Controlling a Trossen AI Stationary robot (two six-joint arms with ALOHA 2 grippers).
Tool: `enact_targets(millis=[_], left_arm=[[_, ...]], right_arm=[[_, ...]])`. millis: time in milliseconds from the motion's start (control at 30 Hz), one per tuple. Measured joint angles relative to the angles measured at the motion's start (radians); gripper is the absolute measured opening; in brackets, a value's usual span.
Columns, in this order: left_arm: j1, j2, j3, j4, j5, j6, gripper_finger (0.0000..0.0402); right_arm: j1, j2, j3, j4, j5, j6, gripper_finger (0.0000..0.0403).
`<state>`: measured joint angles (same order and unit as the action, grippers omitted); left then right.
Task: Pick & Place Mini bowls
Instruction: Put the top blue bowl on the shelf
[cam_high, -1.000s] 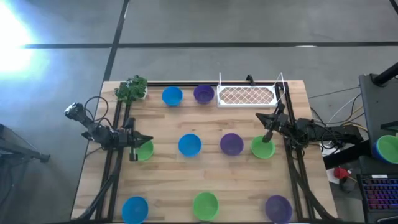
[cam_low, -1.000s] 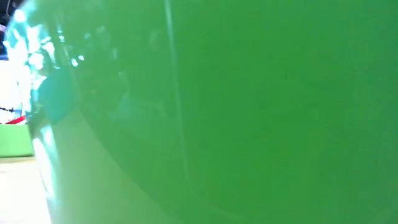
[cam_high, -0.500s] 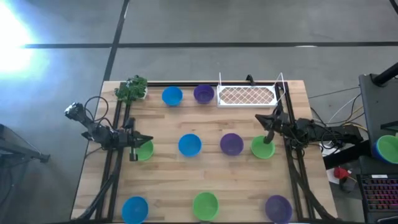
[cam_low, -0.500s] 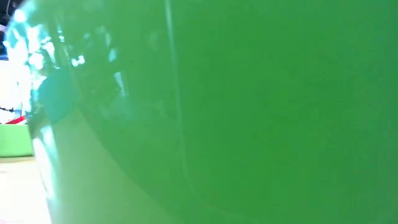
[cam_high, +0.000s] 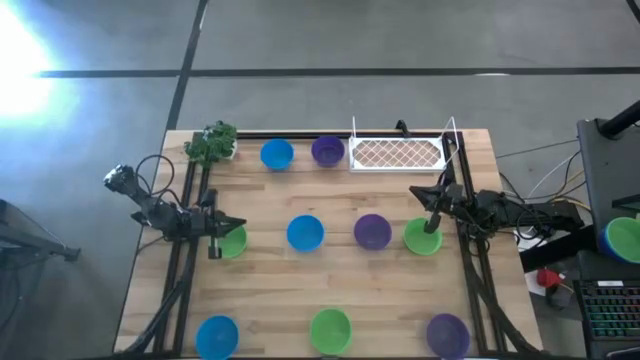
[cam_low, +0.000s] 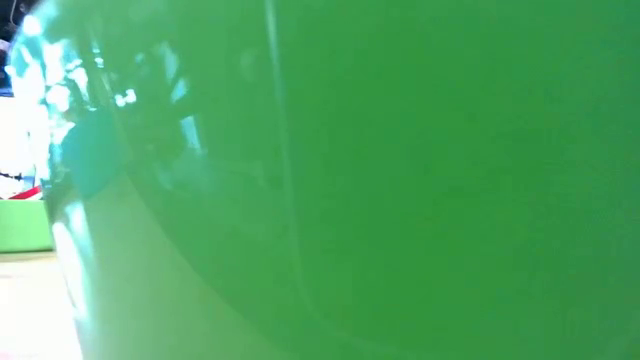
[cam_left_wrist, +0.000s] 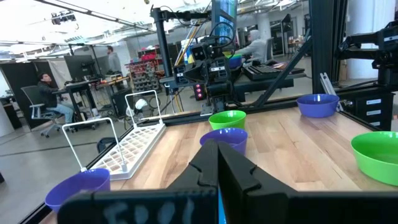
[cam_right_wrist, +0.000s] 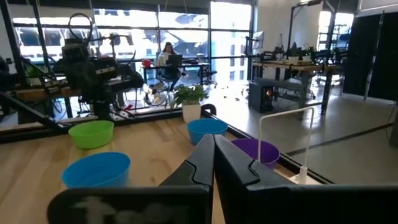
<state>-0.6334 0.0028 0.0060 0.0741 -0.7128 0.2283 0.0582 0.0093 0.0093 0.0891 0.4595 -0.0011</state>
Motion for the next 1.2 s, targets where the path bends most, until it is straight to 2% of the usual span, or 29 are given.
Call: enact_targets(millis=[800,1200], left_arm=[[0.000,0.000,0.000,0.017,-0.003,0.000,0.0000],[0.000,0.000,0.000,0.043,-0.008,-0.193,0.0000]], right_arm=[[0.000,0.000,0.000,-0.024,0.005,-0.112,0.0008],[0.000,0.000,0.000,-0.023,0.007,-0.133,0.0008]])
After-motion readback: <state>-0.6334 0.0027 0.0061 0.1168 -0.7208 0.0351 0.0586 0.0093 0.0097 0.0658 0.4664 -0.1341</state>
